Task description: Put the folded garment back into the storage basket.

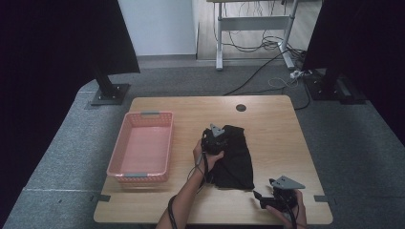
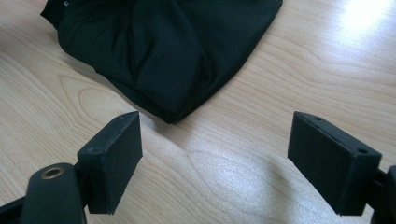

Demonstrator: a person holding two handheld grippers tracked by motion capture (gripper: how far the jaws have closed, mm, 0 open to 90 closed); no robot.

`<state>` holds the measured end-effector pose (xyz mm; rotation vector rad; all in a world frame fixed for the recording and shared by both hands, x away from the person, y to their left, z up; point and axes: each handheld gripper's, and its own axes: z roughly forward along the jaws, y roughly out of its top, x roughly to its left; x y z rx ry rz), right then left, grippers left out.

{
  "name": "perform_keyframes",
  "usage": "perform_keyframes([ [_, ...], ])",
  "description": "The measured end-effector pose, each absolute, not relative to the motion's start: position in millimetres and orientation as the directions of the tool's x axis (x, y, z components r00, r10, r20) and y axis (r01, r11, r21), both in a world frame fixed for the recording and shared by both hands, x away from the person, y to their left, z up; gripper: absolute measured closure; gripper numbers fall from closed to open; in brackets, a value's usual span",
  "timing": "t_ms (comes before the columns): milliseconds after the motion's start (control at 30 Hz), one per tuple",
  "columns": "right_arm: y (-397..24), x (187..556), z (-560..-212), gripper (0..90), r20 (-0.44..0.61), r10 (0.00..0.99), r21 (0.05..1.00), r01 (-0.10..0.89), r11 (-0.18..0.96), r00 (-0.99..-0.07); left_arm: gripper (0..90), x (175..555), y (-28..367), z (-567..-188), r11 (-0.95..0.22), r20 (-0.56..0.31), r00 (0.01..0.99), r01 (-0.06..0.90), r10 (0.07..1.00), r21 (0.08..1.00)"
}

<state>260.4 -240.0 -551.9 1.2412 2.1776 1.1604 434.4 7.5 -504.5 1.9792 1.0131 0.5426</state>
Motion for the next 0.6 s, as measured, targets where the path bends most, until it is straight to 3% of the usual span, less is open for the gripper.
perform_keyframes([
  [600, -227.1, 262.6, -545.8, 17.2, 0.077, 0.810, 0.813, 0.507, 0.286, -0.581, 65.6, 433.2, 5.8, -501.0, -0.350, 0.021, 0.585, 0.455, 0.811, 0.819],
])
